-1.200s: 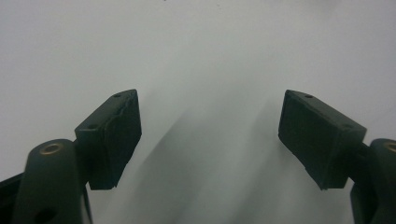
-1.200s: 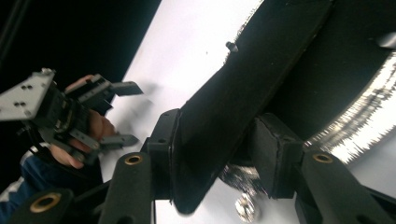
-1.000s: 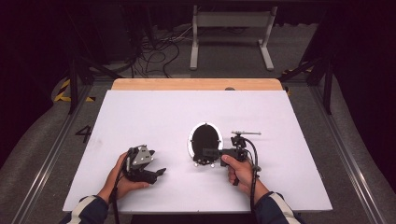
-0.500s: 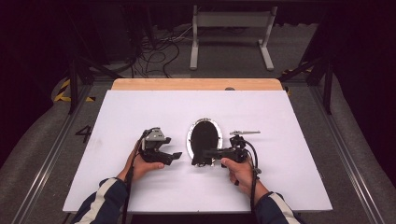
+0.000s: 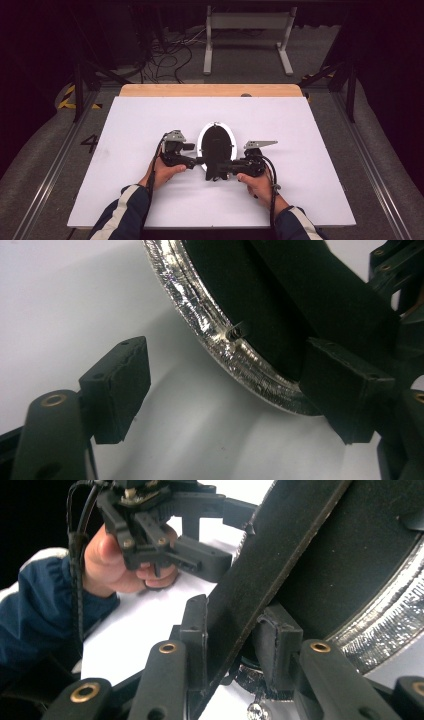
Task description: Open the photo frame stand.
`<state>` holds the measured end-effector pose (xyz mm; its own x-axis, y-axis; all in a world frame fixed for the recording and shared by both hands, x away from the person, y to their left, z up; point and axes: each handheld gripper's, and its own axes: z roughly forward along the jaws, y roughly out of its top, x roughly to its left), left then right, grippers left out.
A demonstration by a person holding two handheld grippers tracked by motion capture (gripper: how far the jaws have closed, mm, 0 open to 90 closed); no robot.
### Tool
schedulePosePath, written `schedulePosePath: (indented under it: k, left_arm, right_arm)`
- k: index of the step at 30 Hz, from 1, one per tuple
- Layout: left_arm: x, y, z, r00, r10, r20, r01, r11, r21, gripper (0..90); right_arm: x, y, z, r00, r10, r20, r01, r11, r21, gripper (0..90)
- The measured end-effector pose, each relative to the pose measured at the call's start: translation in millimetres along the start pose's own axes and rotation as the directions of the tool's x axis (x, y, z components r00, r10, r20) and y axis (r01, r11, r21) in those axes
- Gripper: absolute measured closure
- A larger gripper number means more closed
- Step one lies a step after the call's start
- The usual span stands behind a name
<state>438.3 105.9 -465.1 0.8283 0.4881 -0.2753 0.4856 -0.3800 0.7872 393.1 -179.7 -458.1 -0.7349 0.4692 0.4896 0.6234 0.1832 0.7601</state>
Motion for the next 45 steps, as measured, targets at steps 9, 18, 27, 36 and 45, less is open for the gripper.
schedulePosePath:
  k: [9,18,27,36,45]
  left_arm:
    - [-3.3,1.9,-3.8,0.9930,-0.011,0.117,0.016,0.9992,-0.037,30.6]
    - [-3.7,2.2,-9.9,0.9881,-0.005,0.154,0.016,0.9973,-0.071,43.4]
    - [-8.2,3.9,-17.9,0.9837,0.052,0.172,-0.038,0.9958,-0.083,65.8]
    - [-13.0,5.6,-17.6,0.9790,0.093,0.181,-0.081,0.9940,-0.074,68.5]
    - [-25.9,11.3,-24.3,0.9767,0.207,0.058,-0.202,0.9757,-0.085,68.7]
  right_arm:
    - [6.7,1.0,-3.4,0.9993,-0.037,-0.001,0.037,0.999,0.024,72.1]
    - [10.6,0.8,-5.5,0.9980,-0.063,0.004,0.063,0.997,0.040,73.9]
    - [9.6,-0.9,-8.1,0.9974,-0.070,0.020,0.068,0.996,0.063,75.7]
    - [8.1,-2.3,-9.2,0.9975,-0.065,0.028,0.063,0.996,0.063,76.5]
    - [11.2,0.1,-11.6,0.9974,-0.070,0.016,0.069,0.996,0.049,77.3]
